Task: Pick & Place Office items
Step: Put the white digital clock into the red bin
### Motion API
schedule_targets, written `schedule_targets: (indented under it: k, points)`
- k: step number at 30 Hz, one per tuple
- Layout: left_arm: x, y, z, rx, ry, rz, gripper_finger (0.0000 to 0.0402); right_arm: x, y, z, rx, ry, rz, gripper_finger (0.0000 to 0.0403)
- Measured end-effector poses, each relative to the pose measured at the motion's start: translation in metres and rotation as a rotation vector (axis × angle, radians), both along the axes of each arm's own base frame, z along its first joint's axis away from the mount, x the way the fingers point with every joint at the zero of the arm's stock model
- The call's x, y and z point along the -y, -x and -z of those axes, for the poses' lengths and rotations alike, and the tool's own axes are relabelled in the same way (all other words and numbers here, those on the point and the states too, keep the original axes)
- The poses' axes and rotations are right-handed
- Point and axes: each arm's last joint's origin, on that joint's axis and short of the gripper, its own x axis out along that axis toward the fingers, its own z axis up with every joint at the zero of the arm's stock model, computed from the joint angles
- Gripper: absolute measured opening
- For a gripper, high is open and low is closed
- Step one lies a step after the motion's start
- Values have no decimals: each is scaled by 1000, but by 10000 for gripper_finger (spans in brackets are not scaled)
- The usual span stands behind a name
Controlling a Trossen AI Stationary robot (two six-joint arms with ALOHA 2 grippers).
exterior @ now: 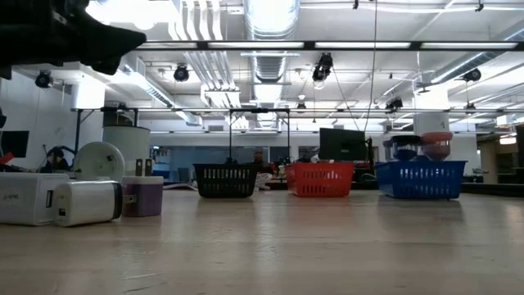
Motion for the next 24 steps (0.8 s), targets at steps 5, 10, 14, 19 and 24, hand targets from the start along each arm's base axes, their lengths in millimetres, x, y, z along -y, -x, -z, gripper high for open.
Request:
schedule_targets:
  k: [5, 10, 14, 19, 24]
  points:
    - [-4, 5, -3, 39, 20, -135, 4, 0, 31, 15, 41, -29, 136, 38]
    - [-5, 10, 0, 54, 16, -180, 8, -2, 59, 37, 163, -58, 187, 38]
    - [-5, 12, 0, 49, 7, -183, 5, -4, 73, 53, 318, -153, 199, 38]
    - [-5, 12, 1, 50, 46, -185, 6, -6, 84, 82, 390, -221, 195, 38]
    - [-5, 12, 6, 7, 78, -209, 11, -6, 93, 111, 409, -205, 249, 38]
